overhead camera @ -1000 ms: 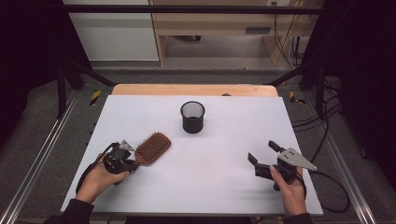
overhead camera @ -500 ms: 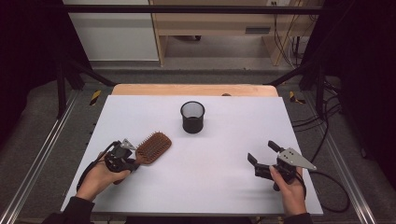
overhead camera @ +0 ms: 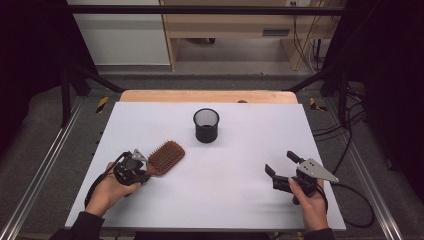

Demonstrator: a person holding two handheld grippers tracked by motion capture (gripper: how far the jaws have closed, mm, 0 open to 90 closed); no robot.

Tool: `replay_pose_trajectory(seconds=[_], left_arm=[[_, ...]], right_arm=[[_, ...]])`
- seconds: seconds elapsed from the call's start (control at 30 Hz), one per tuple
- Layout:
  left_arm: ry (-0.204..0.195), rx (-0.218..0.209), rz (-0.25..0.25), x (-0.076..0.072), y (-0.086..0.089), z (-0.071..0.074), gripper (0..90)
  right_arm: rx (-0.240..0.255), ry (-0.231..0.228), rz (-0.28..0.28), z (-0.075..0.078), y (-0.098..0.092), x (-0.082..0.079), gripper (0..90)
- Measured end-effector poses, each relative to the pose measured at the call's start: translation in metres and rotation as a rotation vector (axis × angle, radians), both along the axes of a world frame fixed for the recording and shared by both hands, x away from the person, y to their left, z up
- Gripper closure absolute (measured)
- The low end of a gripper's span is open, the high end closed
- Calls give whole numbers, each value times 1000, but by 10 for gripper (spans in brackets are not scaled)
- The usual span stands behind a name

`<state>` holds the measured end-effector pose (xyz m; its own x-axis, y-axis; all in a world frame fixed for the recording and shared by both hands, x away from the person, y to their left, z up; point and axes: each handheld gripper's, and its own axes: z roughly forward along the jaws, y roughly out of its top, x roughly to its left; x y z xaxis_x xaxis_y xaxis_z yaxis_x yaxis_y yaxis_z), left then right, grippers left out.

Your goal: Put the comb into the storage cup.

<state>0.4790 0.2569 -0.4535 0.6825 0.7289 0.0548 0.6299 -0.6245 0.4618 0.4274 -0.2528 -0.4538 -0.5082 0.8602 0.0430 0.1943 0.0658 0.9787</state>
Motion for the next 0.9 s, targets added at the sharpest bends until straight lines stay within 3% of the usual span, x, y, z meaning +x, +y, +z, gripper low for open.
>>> replay_pose_trajectory(seconds=[0.37, 0.73, 0.83, 0.9], left_arm=[[-47, -69, -25, -9, -4, 0, 728], [-112, -126, -94, -12, -39, 3, 727], [-119, -175, -111, -13, -47, 9, 729], [-120, -101, -123, -10, -55, 8, 730]], right_arm=[[1, -3, 1, 0, 0, 0, 59], [5, 0, 2, 0, 1, 0, 59], [8, -2, 4, 0, 2, -1, 59], [7, -1, 9, 1, 3, -1, 59]])
